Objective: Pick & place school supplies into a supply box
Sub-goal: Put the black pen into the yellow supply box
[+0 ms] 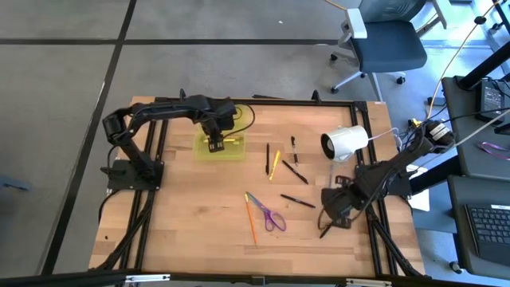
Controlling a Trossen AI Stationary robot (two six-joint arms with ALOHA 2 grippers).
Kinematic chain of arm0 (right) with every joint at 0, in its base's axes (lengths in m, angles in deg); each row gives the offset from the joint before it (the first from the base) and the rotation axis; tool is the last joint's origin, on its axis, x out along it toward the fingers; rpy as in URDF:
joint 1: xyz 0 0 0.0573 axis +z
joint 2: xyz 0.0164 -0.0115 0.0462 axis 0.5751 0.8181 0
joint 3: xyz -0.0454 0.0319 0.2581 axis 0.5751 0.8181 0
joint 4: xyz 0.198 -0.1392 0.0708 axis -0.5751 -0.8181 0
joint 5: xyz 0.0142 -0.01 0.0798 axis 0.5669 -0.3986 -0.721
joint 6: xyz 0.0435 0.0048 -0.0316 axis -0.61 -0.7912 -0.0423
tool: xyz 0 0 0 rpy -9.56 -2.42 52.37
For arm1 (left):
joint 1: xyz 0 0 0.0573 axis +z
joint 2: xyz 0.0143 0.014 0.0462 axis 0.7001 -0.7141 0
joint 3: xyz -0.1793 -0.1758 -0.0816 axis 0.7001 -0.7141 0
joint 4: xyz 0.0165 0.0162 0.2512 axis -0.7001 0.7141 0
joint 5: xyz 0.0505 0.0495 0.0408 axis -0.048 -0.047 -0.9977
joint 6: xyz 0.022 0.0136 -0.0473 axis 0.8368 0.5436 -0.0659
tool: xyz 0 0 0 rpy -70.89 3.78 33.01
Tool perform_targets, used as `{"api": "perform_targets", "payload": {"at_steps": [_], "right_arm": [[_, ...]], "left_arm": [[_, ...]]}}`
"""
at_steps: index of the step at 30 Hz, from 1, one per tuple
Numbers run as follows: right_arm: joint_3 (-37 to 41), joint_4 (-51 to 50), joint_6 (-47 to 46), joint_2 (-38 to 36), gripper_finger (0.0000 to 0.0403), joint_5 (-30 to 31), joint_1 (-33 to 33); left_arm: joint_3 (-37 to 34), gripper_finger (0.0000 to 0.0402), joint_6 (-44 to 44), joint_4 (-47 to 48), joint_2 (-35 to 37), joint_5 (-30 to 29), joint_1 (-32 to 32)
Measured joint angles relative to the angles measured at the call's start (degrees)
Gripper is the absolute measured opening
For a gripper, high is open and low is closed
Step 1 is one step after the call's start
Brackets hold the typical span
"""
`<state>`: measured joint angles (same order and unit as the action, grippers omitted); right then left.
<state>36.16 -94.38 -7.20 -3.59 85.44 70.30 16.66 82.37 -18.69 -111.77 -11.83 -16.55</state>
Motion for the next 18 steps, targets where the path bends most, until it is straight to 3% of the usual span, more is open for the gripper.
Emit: {"api": "perform_targets", "payload": {"at_steps": [7,18], "right_arm": [[0.0,0.1,9.6,3.7,0.0122,-0.6,3.6],[0.0,3.1,19.6,12.9,0.0122,-2.2,7.6]], "left_arm": [[0.6,0.0154,-9.9,-2.4,5.0,3.4,-5.4],[0.5,0.0149,-25.2,-9.7,6.2,3.0,-20.7]]}}
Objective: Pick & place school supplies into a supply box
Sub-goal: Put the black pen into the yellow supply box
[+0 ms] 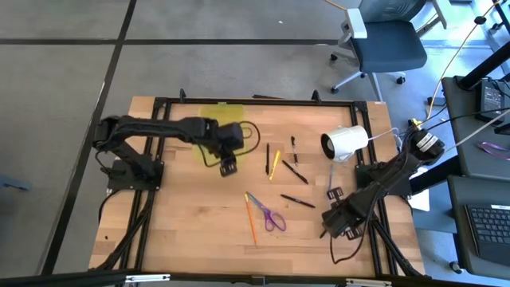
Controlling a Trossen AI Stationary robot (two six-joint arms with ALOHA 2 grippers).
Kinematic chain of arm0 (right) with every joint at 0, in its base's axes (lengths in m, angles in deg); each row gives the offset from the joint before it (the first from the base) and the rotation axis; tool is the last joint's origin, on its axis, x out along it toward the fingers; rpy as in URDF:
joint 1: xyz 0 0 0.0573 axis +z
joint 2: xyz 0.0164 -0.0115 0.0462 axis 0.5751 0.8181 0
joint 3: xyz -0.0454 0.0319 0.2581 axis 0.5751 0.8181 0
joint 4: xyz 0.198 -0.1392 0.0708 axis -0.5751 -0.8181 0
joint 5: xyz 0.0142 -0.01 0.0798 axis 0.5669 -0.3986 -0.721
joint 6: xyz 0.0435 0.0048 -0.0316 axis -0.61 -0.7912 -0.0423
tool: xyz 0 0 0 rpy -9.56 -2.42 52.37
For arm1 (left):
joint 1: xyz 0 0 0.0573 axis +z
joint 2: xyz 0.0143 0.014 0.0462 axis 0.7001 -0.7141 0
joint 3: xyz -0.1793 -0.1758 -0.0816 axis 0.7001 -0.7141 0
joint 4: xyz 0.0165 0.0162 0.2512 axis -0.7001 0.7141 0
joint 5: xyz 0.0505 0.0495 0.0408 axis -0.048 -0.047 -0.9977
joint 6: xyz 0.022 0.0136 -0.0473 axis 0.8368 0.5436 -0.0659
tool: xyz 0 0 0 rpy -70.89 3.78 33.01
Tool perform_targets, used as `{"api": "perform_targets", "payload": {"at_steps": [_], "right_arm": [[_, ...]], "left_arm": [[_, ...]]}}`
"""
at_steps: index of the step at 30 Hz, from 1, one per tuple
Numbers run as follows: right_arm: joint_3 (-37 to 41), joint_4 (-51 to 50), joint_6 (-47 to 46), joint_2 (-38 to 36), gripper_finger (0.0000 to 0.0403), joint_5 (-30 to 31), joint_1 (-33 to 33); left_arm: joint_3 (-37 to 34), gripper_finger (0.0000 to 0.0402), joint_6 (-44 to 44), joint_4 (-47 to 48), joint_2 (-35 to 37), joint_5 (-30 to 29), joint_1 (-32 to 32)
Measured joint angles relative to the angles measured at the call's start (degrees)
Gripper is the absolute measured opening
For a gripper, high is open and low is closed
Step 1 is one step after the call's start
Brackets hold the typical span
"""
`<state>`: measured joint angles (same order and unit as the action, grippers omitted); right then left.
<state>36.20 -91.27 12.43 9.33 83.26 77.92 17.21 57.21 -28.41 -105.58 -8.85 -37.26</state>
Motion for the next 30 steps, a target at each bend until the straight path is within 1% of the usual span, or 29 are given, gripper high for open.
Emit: {"api": "perform_targets", "payload": {"at_steps": [2,5,14,17,24,30], "right_arm": [[0.0,0.2,1.2,1.1,0.0122,0.2,0.8],[0.0,0.3,1.4,2.6,0.0122,1.9,1.7],[1.1,2.0,-0.1,5.6,0.012,0.8,2.0],[1.2,2.2,-0.3,5.4,0.0104,0.9,2.0],[1.3,2.6,-0.4,5.0,0.0036,1.2,2.0],[1.5,3.1,-1.3,2.6,0.0033,1.3,2.0]], "left_arm": [[0.0,0.015,-2.4,-1.2,0.0,-0.2,-2.3],[0.0,0.0152,-6.2,-3.4,0.0,-1.7,-5.4],[0.0,0.015,-15.6,-6.0,0.0,-7.1,-13.4],[0.0,0.0152,-18.4,-6.2,0.0,-9.3,-16.2],[0.0,0.0149,-25.5,-6.4,-0.1,-15.4,-22.2],[0.0,0.0152,-29.4,-6.4,-0.1,-20.8,-26.9]]}}
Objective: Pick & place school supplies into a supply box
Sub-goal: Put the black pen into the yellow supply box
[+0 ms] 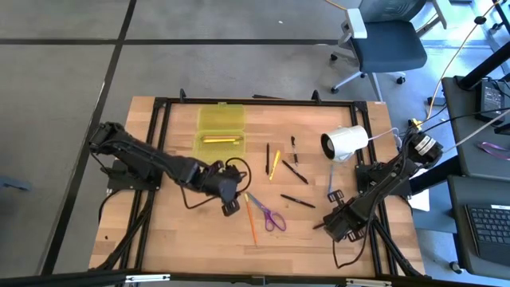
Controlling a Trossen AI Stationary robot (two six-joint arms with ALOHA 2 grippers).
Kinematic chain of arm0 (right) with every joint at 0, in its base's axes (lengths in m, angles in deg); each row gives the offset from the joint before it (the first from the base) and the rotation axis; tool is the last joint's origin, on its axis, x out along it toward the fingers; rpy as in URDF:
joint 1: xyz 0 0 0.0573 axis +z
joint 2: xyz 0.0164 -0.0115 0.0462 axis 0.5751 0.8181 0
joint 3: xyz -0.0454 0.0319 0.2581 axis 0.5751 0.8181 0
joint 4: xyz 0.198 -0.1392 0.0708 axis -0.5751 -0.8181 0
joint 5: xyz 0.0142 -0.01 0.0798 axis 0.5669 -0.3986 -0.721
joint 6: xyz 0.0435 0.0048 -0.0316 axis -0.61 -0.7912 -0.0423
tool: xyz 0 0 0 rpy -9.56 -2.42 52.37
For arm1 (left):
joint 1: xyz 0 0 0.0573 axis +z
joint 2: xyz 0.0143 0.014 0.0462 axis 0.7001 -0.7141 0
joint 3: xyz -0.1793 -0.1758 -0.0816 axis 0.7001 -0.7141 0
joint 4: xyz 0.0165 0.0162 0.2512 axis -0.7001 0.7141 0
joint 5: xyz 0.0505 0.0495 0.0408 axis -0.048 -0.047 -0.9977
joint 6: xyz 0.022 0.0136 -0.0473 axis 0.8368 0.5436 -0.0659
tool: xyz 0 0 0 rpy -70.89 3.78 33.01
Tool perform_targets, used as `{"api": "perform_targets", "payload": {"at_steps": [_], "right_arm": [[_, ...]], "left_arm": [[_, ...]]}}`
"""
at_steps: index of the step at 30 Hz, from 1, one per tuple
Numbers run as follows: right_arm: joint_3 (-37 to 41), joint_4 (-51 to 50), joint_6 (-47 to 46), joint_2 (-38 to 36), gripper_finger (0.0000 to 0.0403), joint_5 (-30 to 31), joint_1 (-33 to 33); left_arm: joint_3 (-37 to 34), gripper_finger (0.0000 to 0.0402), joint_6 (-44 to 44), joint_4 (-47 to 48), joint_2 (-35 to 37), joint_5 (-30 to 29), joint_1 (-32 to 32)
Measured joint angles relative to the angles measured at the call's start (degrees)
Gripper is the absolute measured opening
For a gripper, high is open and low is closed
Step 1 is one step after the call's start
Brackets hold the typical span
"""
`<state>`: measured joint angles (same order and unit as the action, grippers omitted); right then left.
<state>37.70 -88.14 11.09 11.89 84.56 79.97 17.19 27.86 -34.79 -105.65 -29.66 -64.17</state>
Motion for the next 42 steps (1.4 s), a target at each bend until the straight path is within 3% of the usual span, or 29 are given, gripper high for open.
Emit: {"api": "perform_targets", "payload": {"at_steps": [5,10,15,21,26,33,42], "right_arm": [[-0.5,1.3,-3.9,-4.3,0.0039,1.1,-0.1],[-2.4,0.6,-6.4,-8.3,0.0036,2.3,0.0],[-5.9,0.3,-6.8,-12.7,0.004,10.4,-1.6],[-10.9,2.3,-6.4,-17.4,0.004,24.1,-7.4],[-12.7,13.1,-0.5,-19.7,0.0041,30.8,-12.5],[-12.8,33.9,13.1,-20.0,0.0041,30.0,-16.7],[-12.8,38.7,16.4,-20.0,0.0041,27.8,-19.6]], "left_arm": [[0.0,0.0149,-0.1,0.0,0.0,-4.2,-2.4],[0.0,0.015,-0.3,-0.1,0.0,-4.7,-2.1],[0.0,0.0152,1.6,-4.0,0.0,-6.4,-1.8],[0.0,0.0149,15.4,-17.7,0.0,-7.8,-1.8],[0.0,0.0151,26.1,-30.6,0.0,-7.8,-0.3],[0.0,0.0143,34.5,-47.0,-1.7,-4.7,2.9],[-0.1,0.0133,38.1,-51.9,-2.0,-1.6,4.2]]}}
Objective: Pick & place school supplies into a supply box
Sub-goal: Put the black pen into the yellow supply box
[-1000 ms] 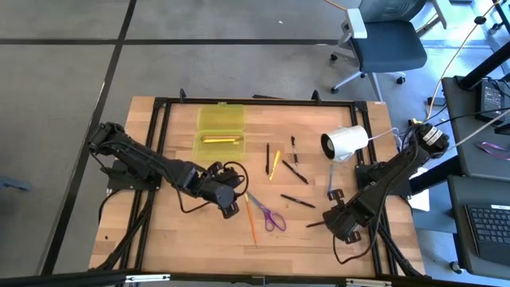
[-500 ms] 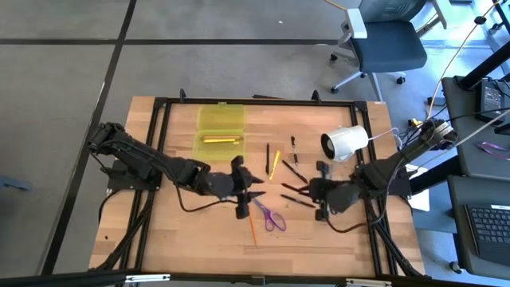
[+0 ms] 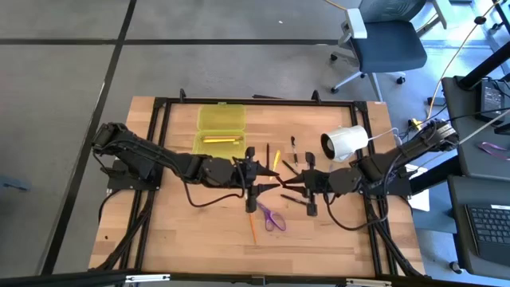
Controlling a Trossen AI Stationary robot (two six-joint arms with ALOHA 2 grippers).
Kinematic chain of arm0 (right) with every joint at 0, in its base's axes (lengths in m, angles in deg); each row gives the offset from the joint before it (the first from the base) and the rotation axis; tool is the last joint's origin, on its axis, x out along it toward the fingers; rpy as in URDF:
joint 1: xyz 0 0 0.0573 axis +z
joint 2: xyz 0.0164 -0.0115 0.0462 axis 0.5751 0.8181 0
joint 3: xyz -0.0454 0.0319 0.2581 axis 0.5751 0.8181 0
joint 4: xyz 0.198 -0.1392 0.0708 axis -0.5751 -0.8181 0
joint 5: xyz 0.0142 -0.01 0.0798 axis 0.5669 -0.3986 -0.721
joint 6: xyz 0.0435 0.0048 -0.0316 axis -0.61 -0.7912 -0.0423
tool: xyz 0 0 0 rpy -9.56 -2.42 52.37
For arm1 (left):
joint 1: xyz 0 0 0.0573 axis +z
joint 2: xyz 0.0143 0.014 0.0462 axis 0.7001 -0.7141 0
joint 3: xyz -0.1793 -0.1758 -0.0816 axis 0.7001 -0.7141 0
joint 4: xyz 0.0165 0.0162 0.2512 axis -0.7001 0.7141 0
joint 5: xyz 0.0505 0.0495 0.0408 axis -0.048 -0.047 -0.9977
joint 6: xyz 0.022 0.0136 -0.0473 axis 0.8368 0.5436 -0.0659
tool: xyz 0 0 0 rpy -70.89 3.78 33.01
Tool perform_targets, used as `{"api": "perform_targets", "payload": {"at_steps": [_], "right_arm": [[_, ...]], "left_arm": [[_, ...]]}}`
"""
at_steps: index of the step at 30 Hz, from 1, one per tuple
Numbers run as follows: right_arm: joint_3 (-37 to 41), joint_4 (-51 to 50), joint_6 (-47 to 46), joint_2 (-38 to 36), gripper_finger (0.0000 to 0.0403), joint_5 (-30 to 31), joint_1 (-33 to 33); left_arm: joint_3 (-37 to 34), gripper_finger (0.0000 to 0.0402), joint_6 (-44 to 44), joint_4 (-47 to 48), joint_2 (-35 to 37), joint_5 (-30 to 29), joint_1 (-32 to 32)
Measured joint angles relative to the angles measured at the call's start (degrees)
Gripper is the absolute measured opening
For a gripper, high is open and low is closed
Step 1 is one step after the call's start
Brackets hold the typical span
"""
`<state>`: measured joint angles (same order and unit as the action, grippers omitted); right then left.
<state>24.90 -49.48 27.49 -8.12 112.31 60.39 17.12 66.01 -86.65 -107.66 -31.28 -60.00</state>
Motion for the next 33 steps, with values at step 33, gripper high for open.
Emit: {"api": "perform_targets", "payload": {"at_steps": [33], "right_arm": [[0.0,-15.1,-12.1,-0.1,0.0181,-2.1,-5.6]], "left_arm": [[0.0,0.0019,9.3,12.2,5.0,1.0,6.9]]}}
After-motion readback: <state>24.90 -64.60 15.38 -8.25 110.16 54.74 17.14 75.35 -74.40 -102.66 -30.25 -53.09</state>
